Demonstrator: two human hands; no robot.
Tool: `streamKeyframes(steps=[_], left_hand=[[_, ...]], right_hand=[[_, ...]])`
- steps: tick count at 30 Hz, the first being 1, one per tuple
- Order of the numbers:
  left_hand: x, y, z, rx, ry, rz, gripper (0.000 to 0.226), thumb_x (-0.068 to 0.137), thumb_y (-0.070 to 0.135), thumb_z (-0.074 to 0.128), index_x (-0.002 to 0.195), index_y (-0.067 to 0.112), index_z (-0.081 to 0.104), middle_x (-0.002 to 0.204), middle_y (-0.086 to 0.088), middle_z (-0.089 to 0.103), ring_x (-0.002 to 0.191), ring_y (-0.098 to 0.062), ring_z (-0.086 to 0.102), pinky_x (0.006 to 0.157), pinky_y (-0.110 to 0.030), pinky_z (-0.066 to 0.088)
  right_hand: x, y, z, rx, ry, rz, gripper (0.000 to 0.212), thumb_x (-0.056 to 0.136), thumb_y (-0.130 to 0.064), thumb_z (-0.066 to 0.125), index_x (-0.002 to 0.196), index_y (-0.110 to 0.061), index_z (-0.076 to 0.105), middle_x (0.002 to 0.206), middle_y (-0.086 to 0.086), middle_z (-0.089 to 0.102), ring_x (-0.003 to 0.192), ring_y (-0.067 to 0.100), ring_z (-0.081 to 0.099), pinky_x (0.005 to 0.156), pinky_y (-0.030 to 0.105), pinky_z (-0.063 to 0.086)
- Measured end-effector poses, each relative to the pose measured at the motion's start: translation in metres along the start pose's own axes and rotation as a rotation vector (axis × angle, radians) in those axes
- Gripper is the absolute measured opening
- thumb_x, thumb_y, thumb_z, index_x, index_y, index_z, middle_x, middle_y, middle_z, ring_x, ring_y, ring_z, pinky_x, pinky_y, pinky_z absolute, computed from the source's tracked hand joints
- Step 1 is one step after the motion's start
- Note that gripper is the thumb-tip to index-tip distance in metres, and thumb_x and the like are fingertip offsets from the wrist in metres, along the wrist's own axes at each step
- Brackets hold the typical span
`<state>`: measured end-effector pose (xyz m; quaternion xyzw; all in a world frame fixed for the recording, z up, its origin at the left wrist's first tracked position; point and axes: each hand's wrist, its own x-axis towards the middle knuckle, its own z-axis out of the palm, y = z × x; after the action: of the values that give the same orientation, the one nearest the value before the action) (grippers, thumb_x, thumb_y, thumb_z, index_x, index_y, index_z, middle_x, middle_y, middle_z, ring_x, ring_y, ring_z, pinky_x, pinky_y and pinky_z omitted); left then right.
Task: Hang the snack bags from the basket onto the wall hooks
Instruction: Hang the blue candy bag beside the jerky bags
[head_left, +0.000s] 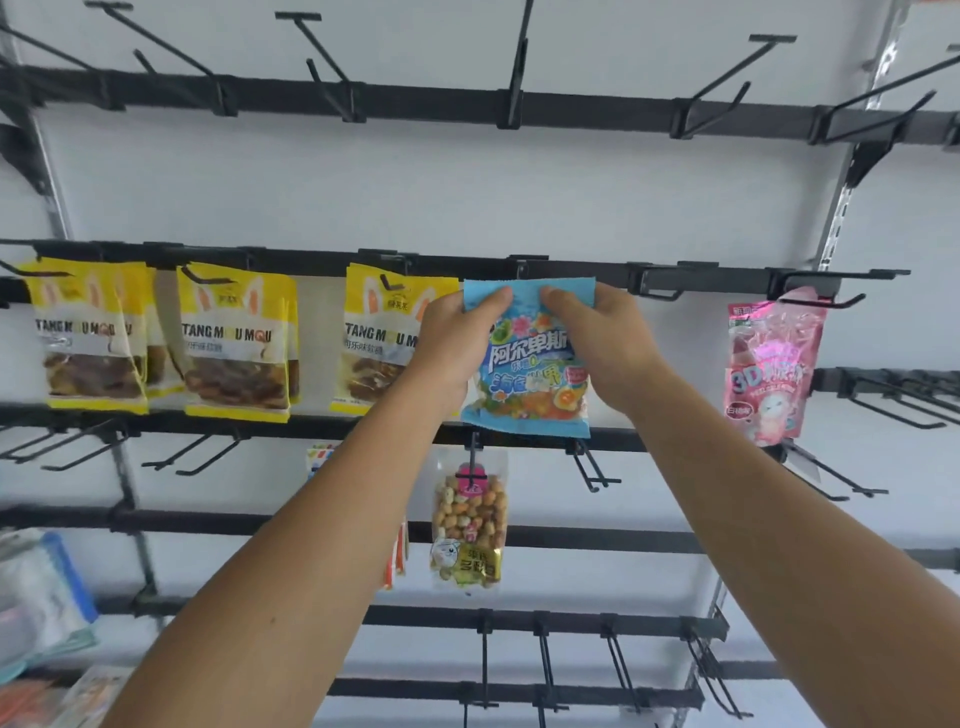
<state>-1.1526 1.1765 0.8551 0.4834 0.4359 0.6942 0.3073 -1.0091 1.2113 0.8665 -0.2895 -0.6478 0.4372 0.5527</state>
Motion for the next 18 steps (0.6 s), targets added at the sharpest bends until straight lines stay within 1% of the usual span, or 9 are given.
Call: streamKeyframes(steps=[6,11,15,18], left_hand=[[0.017,-0.007,-0.003,0.026,-0.012,0.004,0.016,0.096,0.028,0.066,0.087,0.019,0.074,0.094,-0.008,0.078,0.091,-0.03,0.075,0.088,-0.057,0.057],[0.022,-0.007,-0.003,0.012,-0.005,0.021,0.016,0.096,0.026,0.066,0.086,0.017,0.073,0.091,-0.01,0.077,0.086,-0.03,0.076,0.084,-0.058,0.059],[0.024,-0.004,0.0,-0.009,-0.016,0.02,0.014,0.096,0.023,0.066,0.086,0.015,0.072,0.084,-0.005,0.077,0.082,-0.028,0.076,0.082,-0.054,0.06],[0.025,-0.003,0.003,-0.009,-0.022,0.008,0.014,0.095,0.024,0.066,0.085,0.015,0.071,0.082,-0.005,0.076,0.081,-0.028,0.076,0.082,-0.053,0.061]], right_hand=[[0.012,0.008,0.004,-0.022,0.02,0.002,0.021,0.097,-0.024,0.062,0.099,-0.004,0.069,0.088,0.012,0.076,0.08,0.031,0.075,0.078,0.05,0.061],[0.016,0.007,0.006,0.019,0.038,0.005,0.018,0.096,-0.023,0.063,0.095,-0.006,0.068,0.087,0.012,0.076,0.079,0.031,0.075,0.076,0.048,0.062],[0.02,0.005,0.006,0.06,0.042,0.03,0.017,0.095,-0.022,0.065,0.092,-0.005,0.067,0.085,0.014,0.075,0.078,0.034,0.075,0.075,0.05,0.061],[0.022,0.005,0.004,0.085,0.049,0.059,0.016,0.094,-0.02,0.065,0.092,-0.004,0.066,0.083,0.015,0.075,0.077,0.035,0.074,0.076,0.053,0.061]])
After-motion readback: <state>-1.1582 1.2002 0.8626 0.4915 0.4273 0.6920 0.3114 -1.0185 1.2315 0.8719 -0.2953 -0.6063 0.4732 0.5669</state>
